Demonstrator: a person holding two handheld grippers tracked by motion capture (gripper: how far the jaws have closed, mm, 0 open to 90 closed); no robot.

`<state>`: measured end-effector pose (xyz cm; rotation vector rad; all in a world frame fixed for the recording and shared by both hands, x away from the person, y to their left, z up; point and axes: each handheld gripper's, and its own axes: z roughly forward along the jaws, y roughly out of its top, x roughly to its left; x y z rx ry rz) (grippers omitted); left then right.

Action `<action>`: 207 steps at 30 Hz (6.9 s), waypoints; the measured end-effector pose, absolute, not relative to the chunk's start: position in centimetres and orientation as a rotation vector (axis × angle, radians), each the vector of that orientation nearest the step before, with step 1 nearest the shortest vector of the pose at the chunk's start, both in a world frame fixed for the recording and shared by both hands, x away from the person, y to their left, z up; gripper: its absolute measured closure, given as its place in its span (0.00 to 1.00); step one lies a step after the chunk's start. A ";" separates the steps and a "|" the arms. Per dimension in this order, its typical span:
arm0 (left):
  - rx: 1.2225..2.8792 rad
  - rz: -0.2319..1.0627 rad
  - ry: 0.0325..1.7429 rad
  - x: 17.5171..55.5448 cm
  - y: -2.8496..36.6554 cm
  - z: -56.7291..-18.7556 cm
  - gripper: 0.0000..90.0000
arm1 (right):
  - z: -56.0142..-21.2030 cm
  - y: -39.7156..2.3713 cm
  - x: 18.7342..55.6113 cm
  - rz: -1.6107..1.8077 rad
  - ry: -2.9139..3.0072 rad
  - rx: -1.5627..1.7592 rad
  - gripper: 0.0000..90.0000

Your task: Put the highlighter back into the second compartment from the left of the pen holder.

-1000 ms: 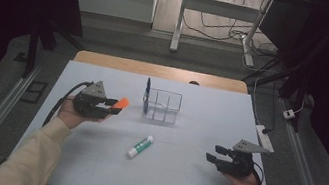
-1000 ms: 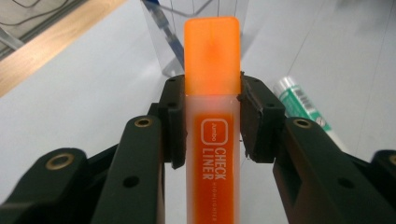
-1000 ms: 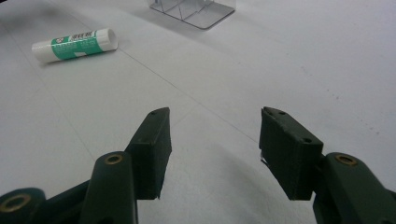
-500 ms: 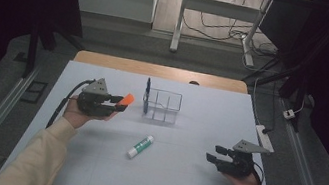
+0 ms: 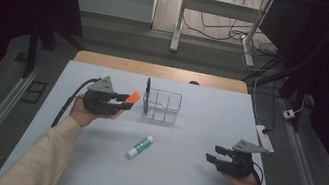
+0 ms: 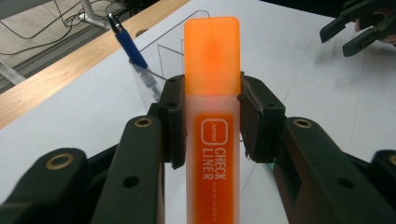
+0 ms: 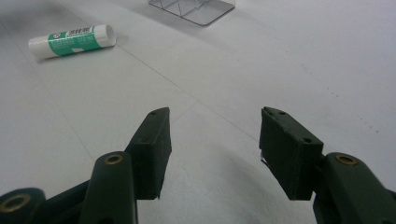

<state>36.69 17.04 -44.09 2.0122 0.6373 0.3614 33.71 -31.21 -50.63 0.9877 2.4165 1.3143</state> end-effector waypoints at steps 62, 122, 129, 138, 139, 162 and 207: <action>1.860 0.327 0.614 41.1 10.4 -40.3 0.71 | -50.5 -31.4 33.6 1.325 2.410 0.974 0.47; 1.855 0.298 0.704 47.0 6.1 -44.2 0.70 | -50.7 -31.5 33.7 1.318 2.422 0.992 0.47; 1.871 0.282 0.738 46.5 6.9 -44.2 0.53 | -50.7 -31.5 33.7 1.312 2.420 0.987 0.47; 1.915 0.287 0.732 44.5 8.7 -43.6 0.49 | -50.6 -31.5 33.6 1.326 2.411 0.988 0.47; 1.926 0.294 0.726 44.2 8.8 -43.5 0.49 | -50.6 -31.5 33.6 1.326 2.409 0.984 0.47; 2.026 0.353 0.740 38.6 12.9 -44.0 0.49 | -50.5 -31.4 33.6 1.326 2.413 0.969 0.47; 2.078 0.386 0.866 27.7 20.2 -47.0 0.40 | -50.2 -31.2 33.2 1.347 2.411 0.904 0.46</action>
